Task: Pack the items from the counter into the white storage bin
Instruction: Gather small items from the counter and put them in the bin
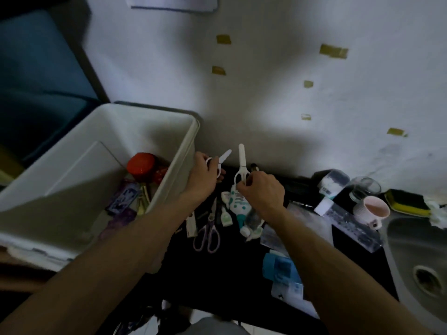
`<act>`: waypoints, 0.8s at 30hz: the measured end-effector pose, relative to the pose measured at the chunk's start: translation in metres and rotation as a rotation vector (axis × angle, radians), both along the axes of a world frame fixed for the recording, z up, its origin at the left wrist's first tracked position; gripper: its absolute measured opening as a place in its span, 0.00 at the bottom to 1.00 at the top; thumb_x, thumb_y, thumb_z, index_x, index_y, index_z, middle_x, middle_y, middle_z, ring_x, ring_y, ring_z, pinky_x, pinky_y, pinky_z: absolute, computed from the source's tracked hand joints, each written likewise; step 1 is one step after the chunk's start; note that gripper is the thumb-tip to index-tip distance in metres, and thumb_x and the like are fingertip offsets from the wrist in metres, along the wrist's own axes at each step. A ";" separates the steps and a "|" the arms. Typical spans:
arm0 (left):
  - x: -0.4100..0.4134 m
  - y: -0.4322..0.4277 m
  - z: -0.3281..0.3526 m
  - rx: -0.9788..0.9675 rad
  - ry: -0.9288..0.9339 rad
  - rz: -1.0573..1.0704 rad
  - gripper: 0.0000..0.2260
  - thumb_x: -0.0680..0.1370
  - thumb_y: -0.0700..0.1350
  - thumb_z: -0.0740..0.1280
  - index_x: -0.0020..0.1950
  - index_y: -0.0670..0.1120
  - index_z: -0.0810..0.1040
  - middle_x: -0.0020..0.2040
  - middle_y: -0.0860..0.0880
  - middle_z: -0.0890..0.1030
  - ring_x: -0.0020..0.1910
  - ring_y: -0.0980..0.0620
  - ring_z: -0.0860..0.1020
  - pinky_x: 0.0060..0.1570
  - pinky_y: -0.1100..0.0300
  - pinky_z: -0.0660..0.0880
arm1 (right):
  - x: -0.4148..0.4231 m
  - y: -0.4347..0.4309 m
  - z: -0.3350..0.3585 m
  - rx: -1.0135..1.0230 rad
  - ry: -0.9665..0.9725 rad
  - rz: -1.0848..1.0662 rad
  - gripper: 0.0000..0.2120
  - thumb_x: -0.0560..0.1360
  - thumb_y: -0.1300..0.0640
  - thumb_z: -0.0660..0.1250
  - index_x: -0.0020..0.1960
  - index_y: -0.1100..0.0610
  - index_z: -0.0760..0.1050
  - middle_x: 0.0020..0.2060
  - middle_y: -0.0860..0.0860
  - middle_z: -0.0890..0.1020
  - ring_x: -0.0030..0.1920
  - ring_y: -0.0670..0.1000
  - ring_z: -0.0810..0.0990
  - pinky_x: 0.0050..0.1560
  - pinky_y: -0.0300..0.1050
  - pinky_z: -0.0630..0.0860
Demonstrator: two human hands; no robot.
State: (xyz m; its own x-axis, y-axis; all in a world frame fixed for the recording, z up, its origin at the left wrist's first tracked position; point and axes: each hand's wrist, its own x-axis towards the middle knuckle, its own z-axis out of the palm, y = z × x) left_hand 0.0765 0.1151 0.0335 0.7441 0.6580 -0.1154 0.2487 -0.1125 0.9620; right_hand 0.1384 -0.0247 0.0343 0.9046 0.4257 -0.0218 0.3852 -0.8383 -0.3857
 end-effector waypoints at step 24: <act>-0.092 0.225 0.045 0.257 -0.020 0.372 0.10 0.74 0.51 0.70 0.38 0.45 0.79 0.34 0.50 0.81 0.36 0.49 0.80 0.41 0.52 0.81 | -0.075 0.213 0.055 0.195 -0.113 0.235 0.23 0.75 0.36 0.62 0.32 0.53 0.72 0.27 0.48 0.76 0.28 0.48 0.77 0.32 0.44 0.78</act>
